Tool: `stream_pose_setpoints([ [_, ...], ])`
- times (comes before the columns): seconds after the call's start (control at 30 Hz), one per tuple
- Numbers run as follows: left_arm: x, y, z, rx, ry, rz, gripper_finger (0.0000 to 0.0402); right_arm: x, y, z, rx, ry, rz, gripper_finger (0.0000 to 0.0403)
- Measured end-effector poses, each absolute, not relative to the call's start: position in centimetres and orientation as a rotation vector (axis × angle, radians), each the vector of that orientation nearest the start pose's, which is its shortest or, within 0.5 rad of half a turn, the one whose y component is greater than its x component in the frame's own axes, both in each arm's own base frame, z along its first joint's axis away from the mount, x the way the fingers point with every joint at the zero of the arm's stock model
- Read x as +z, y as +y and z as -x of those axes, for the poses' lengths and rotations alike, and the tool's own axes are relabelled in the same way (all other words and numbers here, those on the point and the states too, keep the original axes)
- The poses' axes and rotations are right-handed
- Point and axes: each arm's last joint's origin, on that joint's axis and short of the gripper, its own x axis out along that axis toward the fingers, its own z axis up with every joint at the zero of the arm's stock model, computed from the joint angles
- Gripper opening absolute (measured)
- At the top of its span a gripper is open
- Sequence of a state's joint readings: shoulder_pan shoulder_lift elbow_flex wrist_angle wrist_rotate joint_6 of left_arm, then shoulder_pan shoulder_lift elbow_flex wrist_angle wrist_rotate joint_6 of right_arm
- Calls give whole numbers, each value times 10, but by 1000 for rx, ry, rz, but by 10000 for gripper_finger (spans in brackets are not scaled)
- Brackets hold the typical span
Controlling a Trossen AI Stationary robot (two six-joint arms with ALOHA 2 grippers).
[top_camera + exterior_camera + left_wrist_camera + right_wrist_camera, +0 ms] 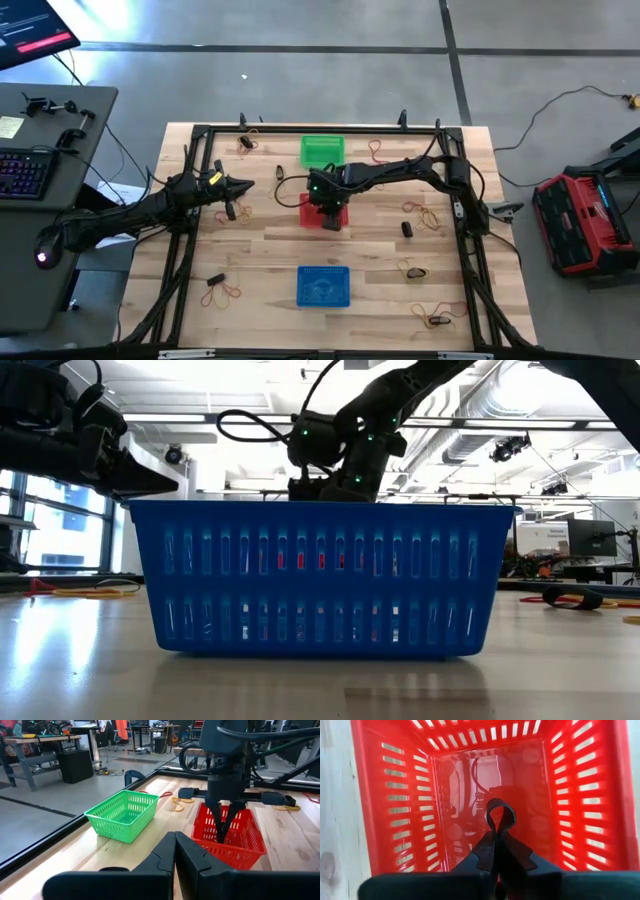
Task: Sort rubber bands into baskets
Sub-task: Put the black rubber band into the red bin
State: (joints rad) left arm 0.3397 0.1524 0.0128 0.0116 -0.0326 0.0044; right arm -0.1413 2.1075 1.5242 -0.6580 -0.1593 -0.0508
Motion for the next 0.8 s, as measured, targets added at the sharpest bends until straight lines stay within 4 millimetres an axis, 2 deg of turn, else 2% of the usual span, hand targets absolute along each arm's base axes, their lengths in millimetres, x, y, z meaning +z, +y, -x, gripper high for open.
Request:
stream_pose_setpoints([
  [0.23,157,36,-100,372,128,15,0,155,-57,-419,-4,1255,-105,119],
  [0.33,157,36,-100,371,129,10,0,164,-57,-421,-4,1259,-91,150],
  [0.4,157,36,-100,371,129,10,0,174,-58,-423,0,1264,-87,157],
  [0.47,157,36,-100,371,129,10,0,184,-58,-426,13,1256,-68,150],
  [0.53,157,36,-100,372,129,10,0,192,-59,-429,28,1239,-31,124],
  [0.7,157,36,-100,371,129,9,0,199,-65,-432,58,1210,46,18],
  [0.8,157,36,-100,372,129,9,0,202,-75,-432,37,1180,39,12],
])
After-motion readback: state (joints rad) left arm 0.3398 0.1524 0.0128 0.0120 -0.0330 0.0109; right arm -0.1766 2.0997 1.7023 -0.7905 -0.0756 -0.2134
